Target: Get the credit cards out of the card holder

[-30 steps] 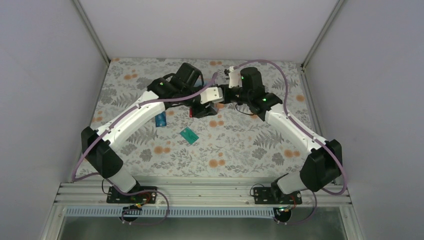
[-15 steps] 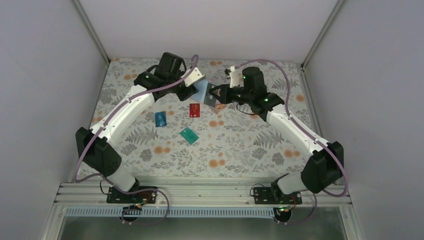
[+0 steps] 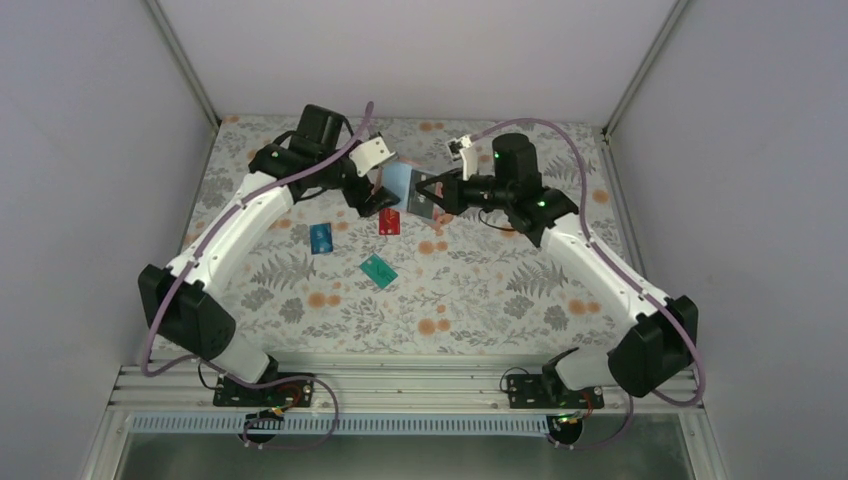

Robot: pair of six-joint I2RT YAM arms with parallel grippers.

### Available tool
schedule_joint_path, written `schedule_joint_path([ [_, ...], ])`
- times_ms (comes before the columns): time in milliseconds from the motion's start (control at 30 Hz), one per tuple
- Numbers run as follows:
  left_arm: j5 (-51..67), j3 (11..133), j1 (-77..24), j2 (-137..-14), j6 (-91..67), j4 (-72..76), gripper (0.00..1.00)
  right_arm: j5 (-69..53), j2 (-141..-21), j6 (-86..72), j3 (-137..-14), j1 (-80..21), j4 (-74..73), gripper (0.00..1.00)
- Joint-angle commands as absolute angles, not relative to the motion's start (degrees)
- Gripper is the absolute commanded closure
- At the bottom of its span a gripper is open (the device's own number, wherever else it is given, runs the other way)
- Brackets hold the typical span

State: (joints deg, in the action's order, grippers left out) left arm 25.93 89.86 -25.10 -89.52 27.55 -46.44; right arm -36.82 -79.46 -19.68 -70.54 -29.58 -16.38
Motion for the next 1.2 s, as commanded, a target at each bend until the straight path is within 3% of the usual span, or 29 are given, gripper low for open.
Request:
schedule_joint_path([
  [0, 37.8, 88.2, -25.4, -84.4, 31.0, -48.8, 0.0, -43.5, -73.9, -12.2, -71.2, -29.5, -15.0, 0.96],
  [200, 47.6, 89.8, -25.2, -83.5, 33.0, -52.9, 0.01, -53.1, -72.0, -5.6, -71.3, -29.7, -15.7, 0.96],
  [233, 50.3, 90.4, -25.2, -83.3, 33.6, -53.8, 0.05, -54.2, -71.9, -4.8, -71.5, -29.8, -16.1, 0.96],
  [300, 55.6, 91.3, -25.1, -83.3, 35.0, -55.9, 0.24, -55.3, -71.3, -3.6, -71.5, -29.7, -16.7, 0.96],
  [433, 59.1, 91.3, -25.2, -82.8, 36.0, -57.0, 0.88, -57.4, -70.1, -2.2, -70.8, -29.8, -16.4, 0.92],
  [467, 59.1, 91.4, -25.2, -82.7, 35.7, -56.9, 0.96, -57.8, -69.7, -2.1, -70.6, -29.8, -16.1, 0.89],
  [667, 60.3, 92.3, -24.6, -80.6, 35.8, -56.9, 0.98, -54.8, -65.5, -4.1, -63.0, -29.3, -8.7, 0.45],
  [833, 60.7, 91.1, -24.1, -80.2, 35.8, -56.6, 0.98, -53.0, -63.9, -7.5, -58.3, -28.3, -3.3, 0.41],
  [933, 60.3, 90.9, -24.2, -80.2, 36.3, -56.9, 0.98, -52.1, -62.7, -7.3, -57.7, -28.0, -2.8, 0.47],
  [1100, 59.9, 90.5, -24.0, -80.1, 36.1, -56.8, 0.98, -51.5, -62.4, -8.1, -57.7, -27.5, -2.6, 0.91],
  [1167, 59.4, 90.7, -24.0, -80.2, 36.2, -57.0, 0.98, -51.5, -62.6, -8.3, -57.6, -27.4, -2.7, 0.96],
])
